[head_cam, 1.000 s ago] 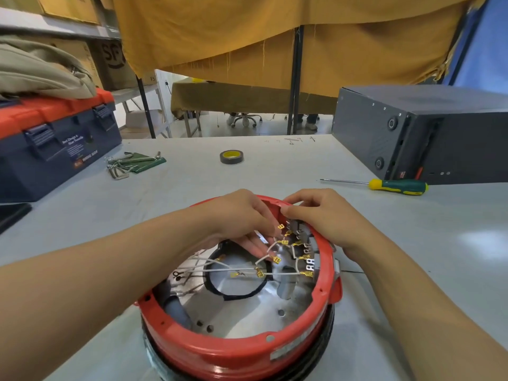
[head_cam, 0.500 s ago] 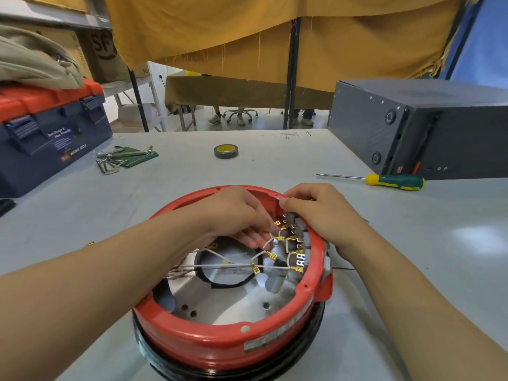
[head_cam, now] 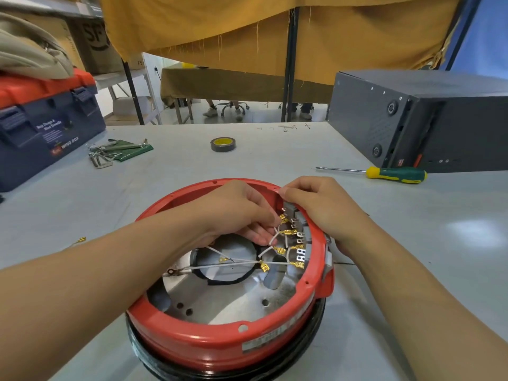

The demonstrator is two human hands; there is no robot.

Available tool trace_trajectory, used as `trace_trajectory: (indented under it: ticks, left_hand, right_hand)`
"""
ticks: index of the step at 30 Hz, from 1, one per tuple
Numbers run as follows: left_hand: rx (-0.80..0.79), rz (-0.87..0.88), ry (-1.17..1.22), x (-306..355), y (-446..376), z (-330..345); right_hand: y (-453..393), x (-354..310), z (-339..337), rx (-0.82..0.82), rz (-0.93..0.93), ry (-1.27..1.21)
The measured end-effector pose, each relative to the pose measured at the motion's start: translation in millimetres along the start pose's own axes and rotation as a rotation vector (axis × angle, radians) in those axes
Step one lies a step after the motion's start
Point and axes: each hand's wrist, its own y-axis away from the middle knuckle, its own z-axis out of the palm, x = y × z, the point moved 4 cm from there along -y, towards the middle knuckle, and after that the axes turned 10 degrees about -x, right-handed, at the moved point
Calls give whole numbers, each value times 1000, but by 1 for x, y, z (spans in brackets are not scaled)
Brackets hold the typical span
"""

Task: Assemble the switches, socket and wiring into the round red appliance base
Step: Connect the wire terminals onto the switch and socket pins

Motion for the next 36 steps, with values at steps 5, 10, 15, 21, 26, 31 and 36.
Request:
trace_trajectory:
  ticks: [5, 10, 15, 21, 26, 31, 36]
  left_hand:
    - [9, -2, 0, 0, 0, 1]
    - [20, 2, 2, 0, 0, 2]
    - [27, 24, -3, 1, 0, 3]
    - [51, 54, -7, 2, -1, 5]
    - [48, 59, 14, 1, -2, 5]
    - [-2, 41, 57, 0, -2, 1]
    - [-47, 13, 103, -2, -1, -2]
  right_hand:
    - [0, -1, 0, 0, -7, 7]
    - [1, -1, 0, 1, -18, 22]
    - [0, -1, 0, -3, -16, 28]
    - [1, -2, 1, 11, -27, 38]
    - [1, -3, 1, 2, -33, 51]
    - [1, -3, 1, -9, -29, 41]
    - [0, -3, 0, -8, -39, 51]
